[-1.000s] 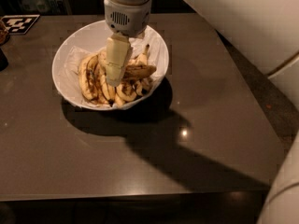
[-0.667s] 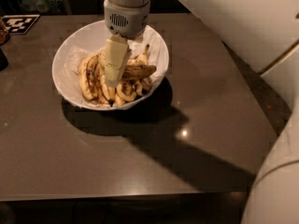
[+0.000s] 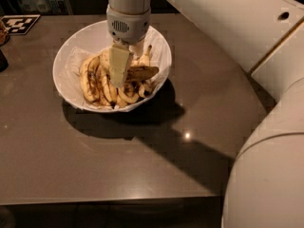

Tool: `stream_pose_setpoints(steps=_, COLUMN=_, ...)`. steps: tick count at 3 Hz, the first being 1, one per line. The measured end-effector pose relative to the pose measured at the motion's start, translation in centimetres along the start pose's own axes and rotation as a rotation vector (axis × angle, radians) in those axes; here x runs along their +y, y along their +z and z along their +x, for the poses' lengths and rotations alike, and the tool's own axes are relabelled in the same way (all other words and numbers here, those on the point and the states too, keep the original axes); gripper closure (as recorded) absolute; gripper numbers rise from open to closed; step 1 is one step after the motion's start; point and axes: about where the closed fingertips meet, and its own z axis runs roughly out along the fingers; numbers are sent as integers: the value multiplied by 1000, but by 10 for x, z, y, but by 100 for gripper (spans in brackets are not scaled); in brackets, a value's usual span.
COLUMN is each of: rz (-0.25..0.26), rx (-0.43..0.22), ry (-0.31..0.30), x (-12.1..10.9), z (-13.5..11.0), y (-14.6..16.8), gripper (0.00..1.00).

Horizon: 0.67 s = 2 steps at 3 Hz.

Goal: Pick banana from white bowl

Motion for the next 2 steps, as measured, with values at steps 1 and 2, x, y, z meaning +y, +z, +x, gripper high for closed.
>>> stream_pose_setpoints(steps=1, rz=-4, rx=15, ry=11, x=-4, z=0, y=9, gripper=51)
stream_pose_setpoints(steps=2, rz=12, rx=-18, ry=10, x=-9, z=-9, y=10, gripper=74)
